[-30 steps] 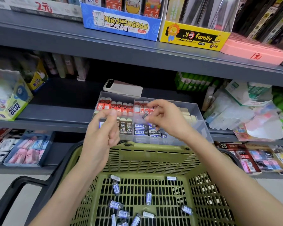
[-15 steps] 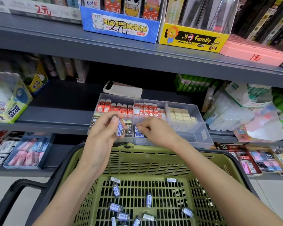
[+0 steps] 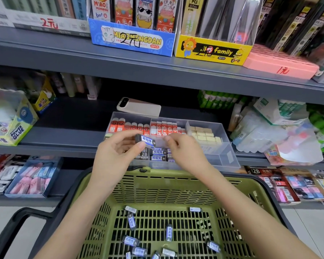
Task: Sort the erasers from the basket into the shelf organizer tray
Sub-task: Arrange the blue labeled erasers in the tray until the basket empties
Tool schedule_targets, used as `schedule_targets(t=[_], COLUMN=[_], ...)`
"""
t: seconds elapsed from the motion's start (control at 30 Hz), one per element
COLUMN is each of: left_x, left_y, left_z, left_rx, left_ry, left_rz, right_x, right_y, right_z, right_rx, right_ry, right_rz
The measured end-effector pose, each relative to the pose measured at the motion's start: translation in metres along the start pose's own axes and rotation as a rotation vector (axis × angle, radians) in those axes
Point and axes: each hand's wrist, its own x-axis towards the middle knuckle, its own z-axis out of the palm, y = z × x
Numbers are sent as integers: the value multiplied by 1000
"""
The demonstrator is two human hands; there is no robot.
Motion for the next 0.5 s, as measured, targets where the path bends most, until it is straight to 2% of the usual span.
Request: schedule_targets(t=[0.07,0.13,0.17,0.23,0.3,0.4,0.5], left_x=[4,8,11,16,19,15,9], left_y=[1,3,3,5,0,-8,-12], left_z=[7,17,21,28,27,23,20], left_rx=[95,174,214,335,633,1105,1271], left_ry=[-37,-91,-117,-163,-184,-206,-312], left_rz=[22,53,62,67,143,346,344], right_x=[-5,-9,-10,-9,-4,4,10], right_y=[-2,-3,-2,1,7,14,10], right_z=[-8,-15,-17,-19,-19,-10,5], right_rx=[355,750,859,968,913,404,69], right_ry=[17,-86,-107,-46,99,256,294], right_rz=[21,88,119,205,278,201,93])
